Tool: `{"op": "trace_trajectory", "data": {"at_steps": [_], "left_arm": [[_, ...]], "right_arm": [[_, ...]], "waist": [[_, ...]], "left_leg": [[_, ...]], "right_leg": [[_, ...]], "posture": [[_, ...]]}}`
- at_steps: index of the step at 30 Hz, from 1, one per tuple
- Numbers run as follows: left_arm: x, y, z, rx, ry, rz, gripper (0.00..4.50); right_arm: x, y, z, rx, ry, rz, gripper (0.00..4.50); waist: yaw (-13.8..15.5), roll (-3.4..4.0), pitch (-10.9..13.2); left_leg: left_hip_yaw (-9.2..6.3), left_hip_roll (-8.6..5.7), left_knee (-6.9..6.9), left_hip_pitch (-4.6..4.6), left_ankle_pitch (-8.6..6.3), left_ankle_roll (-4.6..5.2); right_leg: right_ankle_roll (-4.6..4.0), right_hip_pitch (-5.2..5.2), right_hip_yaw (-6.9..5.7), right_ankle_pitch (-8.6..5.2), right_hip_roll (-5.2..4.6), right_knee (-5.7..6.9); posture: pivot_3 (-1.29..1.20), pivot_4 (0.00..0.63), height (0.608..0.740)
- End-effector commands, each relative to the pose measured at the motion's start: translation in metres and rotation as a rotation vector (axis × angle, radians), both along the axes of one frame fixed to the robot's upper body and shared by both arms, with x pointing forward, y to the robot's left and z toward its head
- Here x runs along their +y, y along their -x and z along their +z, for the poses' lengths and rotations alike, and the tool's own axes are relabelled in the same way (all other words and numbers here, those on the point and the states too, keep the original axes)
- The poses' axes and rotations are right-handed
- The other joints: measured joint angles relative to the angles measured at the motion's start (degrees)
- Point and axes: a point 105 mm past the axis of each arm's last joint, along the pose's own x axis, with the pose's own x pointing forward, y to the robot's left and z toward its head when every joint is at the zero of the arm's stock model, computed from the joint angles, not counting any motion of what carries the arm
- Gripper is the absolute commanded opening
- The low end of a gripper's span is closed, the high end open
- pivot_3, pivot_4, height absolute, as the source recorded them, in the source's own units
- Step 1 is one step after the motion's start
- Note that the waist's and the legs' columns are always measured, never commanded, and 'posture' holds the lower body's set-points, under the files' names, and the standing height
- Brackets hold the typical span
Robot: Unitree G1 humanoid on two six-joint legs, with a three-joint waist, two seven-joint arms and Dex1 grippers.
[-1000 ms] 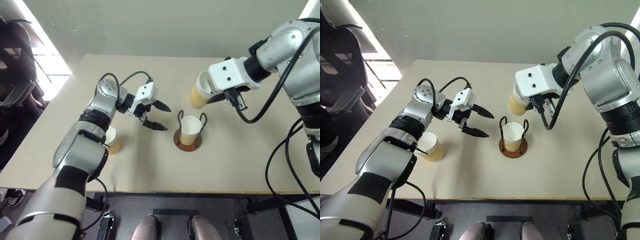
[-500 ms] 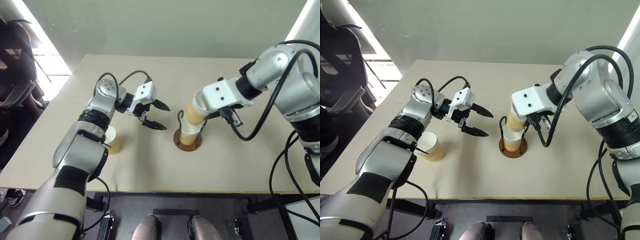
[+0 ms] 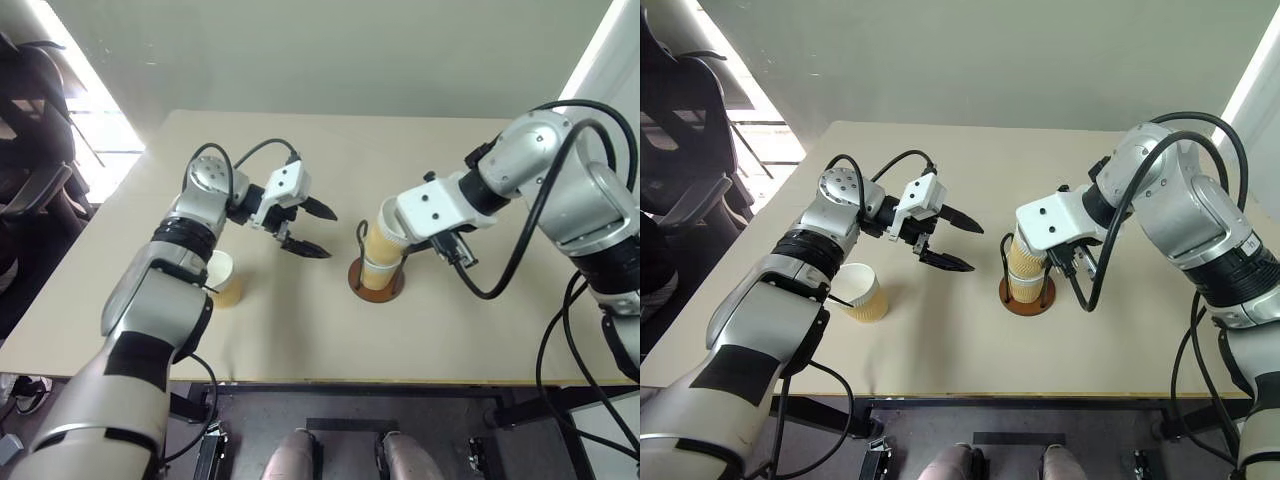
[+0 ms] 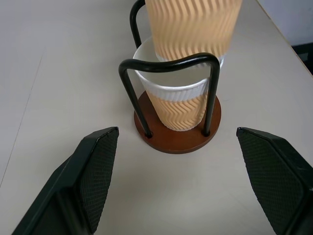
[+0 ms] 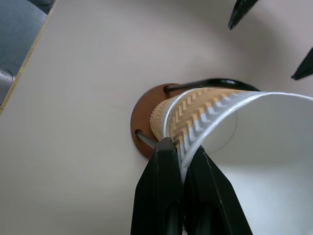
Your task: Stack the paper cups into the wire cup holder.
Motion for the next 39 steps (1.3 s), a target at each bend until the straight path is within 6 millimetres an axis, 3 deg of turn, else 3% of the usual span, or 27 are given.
{"op": "trace_trajectory", "data": {"at_steps": [1,18,22,27,30,34,39], "left_arm": [[-0.001,0.003,0.013,-0.027,0.005,-0.039,4.16],[0.003,0.003,0.012,-0.022,0.006,-0.026,4.16],[0.002,0.004,0.014,-0.022,0.011,-0.033,4.16],[0.0,0.005,0.017,-0.018,0.021,-0.041,4.16],[-0.002,0.006,0.02,-0.015,0.038,-0.044,4.16],[-0.003,0.007,0.023,-0.002,0.057,-0.046,4.16],[0.003,0.008,0.026,0.006,0.066,-0.034,4.16]], "right_arm": [[0.001,-0.002,0.005,-0.046,0.015,0.025,0.04],[-0.003,-0.017,0.001,-0.118,0.082,0.06,0.04],[-0.003,-0.017,0.0,-0.11,0.078,0.061,0.93],[0.004,-0.012,0.004,-0.06,0.007,0.043,2.57],[0.01,-0.01,0.013,-0.027,-0.069,0.014,2.57],[0.025,-0.005,0.045,0.074,-0.323,-0.065,2.57],[0.013,0.008,0.074,0.197,-0.562,-0.154,2.57]], "waist": [[0.0,0.0,0.0],[0.0,0.0,0.0],[0.0,0.0,0.0],[0.0,0.0,0.0],[-0.1,0.0,0.0],[-0.2,0.0,0.0],[0.2,-0.01,0.0]], "left_leg": [[0.0,0.0,0.02,0.0,0.0,0.0],[-0.01,0.0,0.07,0.0,0.01,0.01],[-0.01,0.0,0.07,0.0,0.01,0.01],[0.0,0.0,0.07,0.0,0.01,0.01],[0.0,0.01,0.06,0.0,0.01,0.0],[0.0,0.01,0.05,0.0,0.02,-0.01],[0.0,0.0,-0.03,-0.04,0.1,-0.16]], "right_leg": [[0.0,-0.01,0.0,0.0,0.0,0.03],[-0.02,-0.01,0.01,-0.01,0.02,0.05],[-0.03,0.0,0.01,-0.01,0.02,0.06],[-0.08,0.0,0.01,-0.04,0.02,0.05],[-0.09,-0.01,0.01,-0.05,0.03,0.06],[-0.29,-0.02,0.01,-0.17,0.04,0.06],[-0.58,-0.05,0.0,-0.34,0.04,0.04]], "posture": [[0.0,0.15,0.74],[0.0,0.15,0.74],[0.0,0.15,0.74],[0.0,0.15,0.74],[0.0,0.15,0.74],[0.0,0.15,0.74],[0.0,0.15,0.74]]}}
